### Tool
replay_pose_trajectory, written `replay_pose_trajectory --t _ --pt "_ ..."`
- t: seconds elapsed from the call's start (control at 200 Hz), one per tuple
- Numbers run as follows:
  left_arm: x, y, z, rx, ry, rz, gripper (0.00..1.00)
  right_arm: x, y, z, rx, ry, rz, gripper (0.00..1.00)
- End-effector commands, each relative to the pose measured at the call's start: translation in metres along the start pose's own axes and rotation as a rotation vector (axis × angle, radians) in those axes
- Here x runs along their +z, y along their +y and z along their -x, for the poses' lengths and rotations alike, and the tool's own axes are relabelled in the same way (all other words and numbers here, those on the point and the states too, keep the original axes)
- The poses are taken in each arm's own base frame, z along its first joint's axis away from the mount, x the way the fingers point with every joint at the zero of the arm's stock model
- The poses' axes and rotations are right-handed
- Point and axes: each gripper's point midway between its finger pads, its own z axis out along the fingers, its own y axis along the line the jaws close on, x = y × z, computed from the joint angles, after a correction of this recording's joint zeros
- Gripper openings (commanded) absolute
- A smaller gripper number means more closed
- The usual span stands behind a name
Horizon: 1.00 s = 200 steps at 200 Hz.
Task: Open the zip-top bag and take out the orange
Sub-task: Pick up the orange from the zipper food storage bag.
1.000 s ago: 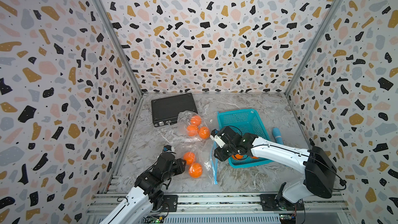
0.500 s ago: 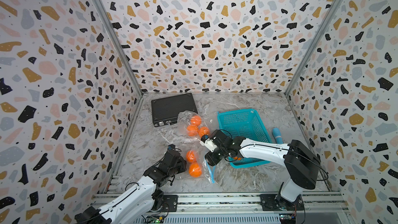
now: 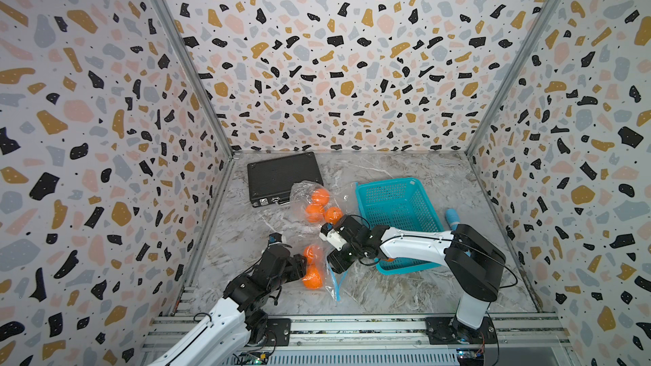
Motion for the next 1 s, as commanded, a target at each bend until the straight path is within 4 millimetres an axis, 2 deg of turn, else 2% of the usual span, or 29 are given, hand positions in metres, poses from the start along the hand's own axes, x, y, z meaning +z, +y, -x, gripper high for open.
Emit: replay_pose_trajectory --t 0.0,0.085,0.18,0.265,0.355,0.426,0.461,0.516,0.551,0.616,0.726,0.861,0.916,0.956,0.996 --pt "-0.025 -0.009 0.005 0.012 -0.016 -0.040 0.68 -0.008 -0.003 0.015 0.003 -0.071 -0.033 0.59" --pt "-0.027 -0.025 -0.003 0.019 0.021 -0.144 0.64 -0.006 -0.001 0.018 0.001 -0.078 -0.015 0.59" --pt "-0.017 -0.040 -0.021 0.019 0.097 -0.245 0.60 -0.009 0.002 0.020 0.007 -0.090 0.001 0.59" --pt "-0.008 -0.035 -0.031 0.067 0.124 -0.212 0.62 -0.011 0.005 0.021 0.006 -0.101 0.030 0.60" --pt "-0.002 -0.038 -0.037 0.085 0.131 -0.239 0.65 -0.008 0.004 0.016 0.010 -0.091 0.040 0.60" --pt "0.007 -0.035 -0.044 0.066 0.135 -0.243 0.60 -0.001 0.002 0.012 0.019 -0.084 0.051 0.60" --pt "0.012 -0.029 -0.049 0.062 0.142 -0.216 0.53 0.002 0.003 0.011 0.022 -0.078 0.060 0.60" --pt "0.020 -0.019 -0.054 0.059 0.148 -0.173 0.31 0.005 0.003 0.009 0.029 -0.070 0.068 0.60" --pt "0.023 -0.012 -0.057 0.057 0.154 -0.144 0.21 0.006 0.003 0.007 0.029 -0.065 0.071 0.59" --pt "0.027 -0.013 -0.060 0.052 0.166 -0.150 0.00 0.004 0.008 0.012 0.015 -0.093 0.102 0.59" --pt "0.031 -0.010 -0.066 0.043 0.182 -0.140 0.00 -0.002 0.014 0.013 0.007 -0.099 0.124 0.60" --pt "0.035 0.008 -0.081 0.033 0.205 -0.084 0.00 -0.017 0.016 0.014 -0.012 -0.120 0.117 0.75" --pt "0.036 0.014 -0.085 0.038 0.206 -0.065 0.00 -0.020 0.020 0.015 -0.020 -0.118 0.136 0.77" --pt "0.035 0.015 -0.087 0.042 0.207 -0.069 0.00 -0.021 0.025 0.015 -0.018 -0.114 0.162 0.79" --pt "0.035 0.011 -0.089 0.050 0.206 -0.090 0.00 -0.020 0.029 0.006 -0.006 -0.071 0.187 0.80"
